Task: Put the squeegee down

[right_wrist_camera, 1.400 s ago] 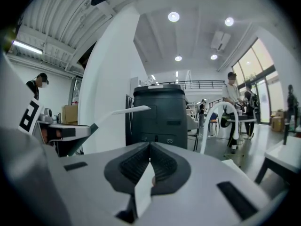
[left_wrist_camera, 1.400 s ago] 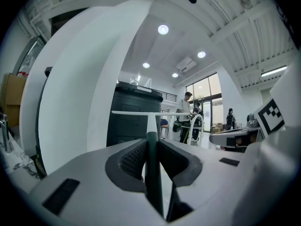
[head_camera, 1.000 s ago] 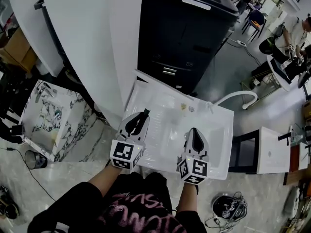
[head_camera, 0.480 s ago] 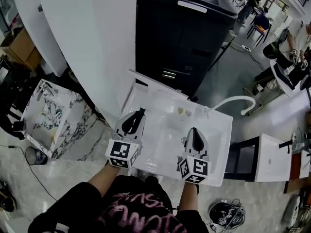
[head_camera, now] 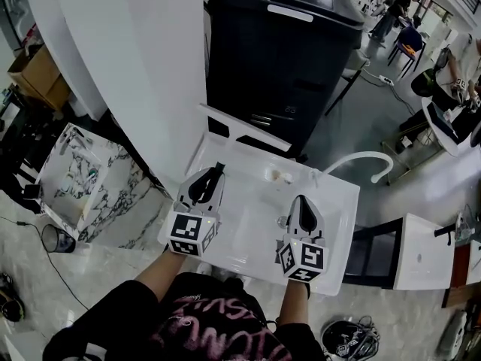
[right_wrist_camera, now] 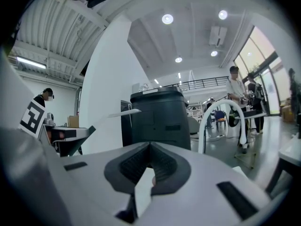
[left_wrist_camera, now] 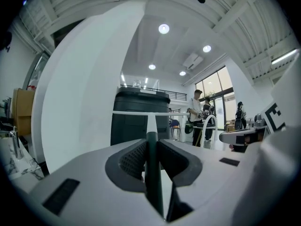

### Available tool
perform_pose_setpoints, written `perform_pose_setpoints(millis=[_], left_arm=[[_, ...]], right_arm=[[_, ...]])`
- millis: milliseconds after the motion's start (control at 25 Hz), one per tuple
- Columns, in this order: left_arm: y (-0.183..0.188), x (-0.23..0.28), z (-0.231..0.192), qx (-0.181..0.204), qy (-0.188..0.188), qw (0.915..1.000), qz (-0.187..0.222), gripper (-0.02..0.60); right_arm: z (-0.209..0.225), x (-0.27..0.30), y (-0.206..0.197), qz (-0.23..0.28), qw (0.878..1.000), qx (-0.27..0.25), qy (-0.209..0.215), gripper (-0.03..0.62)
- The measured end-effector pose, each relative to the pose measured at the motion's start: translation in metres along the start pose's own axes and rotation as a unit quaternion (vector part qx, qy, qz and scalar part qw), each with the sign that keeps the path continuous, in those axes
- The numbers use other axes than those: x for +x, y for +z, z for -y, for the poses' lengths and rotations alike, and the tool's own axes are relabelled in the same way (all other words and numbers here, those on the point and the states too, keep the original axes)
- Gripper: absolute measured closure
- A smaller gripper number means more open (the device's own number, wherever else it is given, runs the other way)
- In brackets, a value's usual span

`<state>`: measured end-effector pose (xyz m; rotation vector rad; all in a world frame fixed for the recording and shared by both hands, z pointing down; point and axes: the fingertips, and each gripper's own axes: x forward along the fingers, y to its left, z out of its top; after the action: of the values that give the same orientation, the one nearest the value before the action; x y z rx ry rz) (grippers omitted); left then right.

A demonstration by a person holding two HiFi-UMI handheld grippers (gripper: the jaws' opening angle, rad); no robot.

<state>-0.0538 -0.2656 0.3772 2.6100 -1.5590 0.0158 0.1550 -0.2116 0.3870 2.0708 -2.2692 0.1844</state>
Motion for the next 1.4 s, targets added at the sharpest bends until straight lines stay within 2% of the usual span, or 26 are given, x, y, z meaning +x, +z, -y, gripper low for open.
perform_pose_setpoints(millis=[320,1400], left_arm=[[-0.006,0.008,0.000,0.003,0.009,0.9999,-0.013,0.495],[-0.091,0.037,0.000,-0.017,0.028,0.9936,-0.108,0.495]], right_arm=[[0.004,0.005,-0.010,-0.009,1.000,0.016,0.011,0.572],[0.027,0.023,-0.079,-0.090,0.996,0.025,0.018,0.572]])
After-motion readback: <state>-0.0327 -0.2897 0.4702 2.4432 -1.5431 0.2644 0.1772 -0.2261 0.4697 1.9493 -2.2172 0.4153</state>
